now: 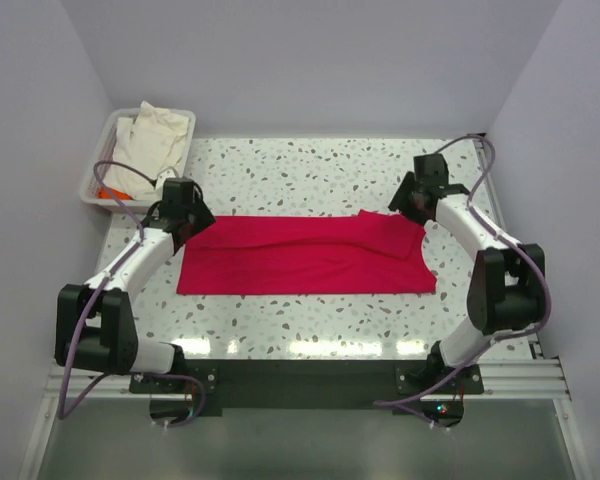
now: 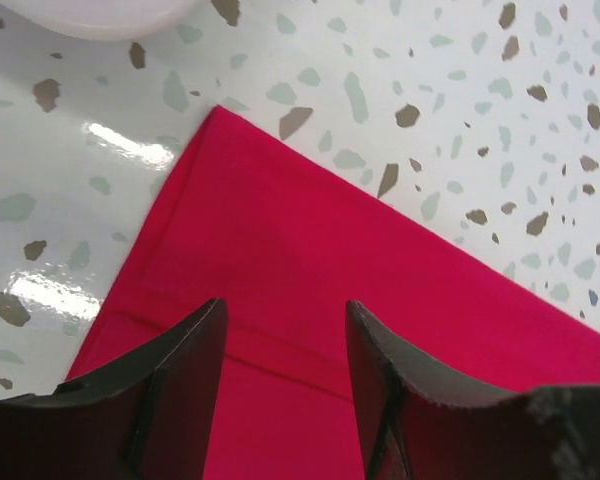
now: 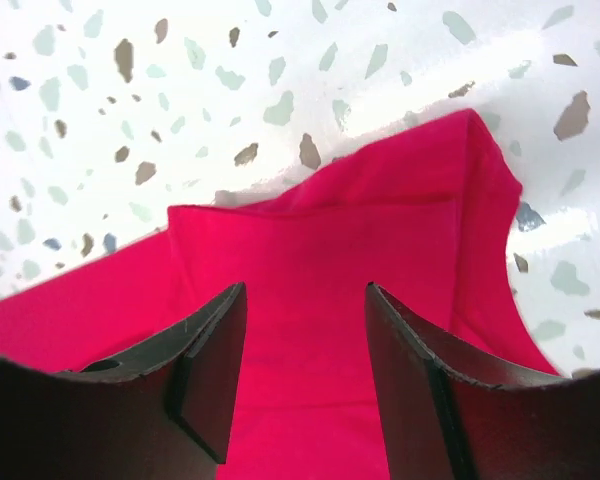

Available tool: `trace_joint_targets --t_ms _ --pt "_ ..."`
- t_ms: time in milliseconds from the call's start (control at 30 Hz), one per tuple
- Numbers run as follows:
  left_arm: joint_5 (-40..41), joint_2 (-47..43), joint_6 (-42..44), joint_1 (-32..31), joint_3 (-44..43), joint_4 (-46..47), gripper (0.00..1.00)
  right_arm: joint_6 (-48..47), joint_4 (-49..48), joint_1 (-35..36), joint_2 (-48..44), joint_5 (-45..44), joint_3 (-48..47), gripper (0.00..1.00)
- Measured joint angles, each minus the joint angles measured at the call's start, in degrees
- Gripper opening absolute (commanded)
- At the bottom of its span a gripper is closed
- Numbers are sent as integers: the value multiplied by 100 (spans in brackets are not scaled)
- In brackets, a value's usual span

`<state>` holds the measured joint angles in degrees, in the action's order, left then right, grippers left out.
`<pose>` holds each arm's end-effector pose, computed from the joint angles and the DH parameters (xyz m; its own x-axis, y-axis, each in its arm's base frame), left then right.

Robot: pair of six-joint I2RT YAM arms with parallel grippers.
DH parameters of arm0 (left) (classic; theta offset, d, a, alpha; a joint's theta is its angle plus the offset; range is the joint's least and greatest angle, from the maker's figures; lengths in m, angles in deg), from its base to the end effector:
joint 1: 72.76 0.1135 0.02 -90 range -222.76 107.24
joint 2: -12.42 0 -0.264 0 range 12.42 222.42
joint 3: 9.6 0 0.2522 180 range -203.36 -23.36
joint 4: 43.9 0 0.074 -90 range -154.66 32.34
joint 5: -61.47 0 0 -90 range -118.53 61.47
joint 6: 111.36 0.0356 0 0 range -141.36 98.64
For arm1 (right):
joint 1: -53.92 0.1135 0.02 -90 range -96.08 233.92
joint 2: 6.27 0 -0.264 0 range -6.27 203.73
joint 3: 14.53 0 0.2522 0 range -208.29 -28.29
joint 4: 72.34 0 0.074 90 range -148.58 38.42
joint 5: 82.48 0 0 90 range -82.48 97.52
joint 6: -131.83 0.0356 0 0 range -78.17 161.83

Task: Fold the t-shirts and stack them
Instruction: Fold the tshirt

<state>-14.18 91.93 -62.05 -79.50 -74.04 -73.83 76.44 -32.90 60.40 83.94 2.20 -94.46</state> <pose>0.2912 -0.0255 0.2308 -0.4931 -0.5777 -0.6504 -0.5036 0.7992 -0.3281 0.3381 0.0351 0.2490 -0.6539 0.4949 -0.5723 0.3871 0.8687 0.3090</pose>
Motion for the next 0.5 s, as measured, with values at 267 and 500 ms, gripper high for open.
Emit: trace_joint_targets --t_ms 267,500 --pt "-988 -350 546 -260 0 -28 56 -232 111 595 1209 -758 -809 58" --pt "-1521 -577 1115 -378 -59 -225 57 -514 175 1362 1578 -1705 -1572 56"
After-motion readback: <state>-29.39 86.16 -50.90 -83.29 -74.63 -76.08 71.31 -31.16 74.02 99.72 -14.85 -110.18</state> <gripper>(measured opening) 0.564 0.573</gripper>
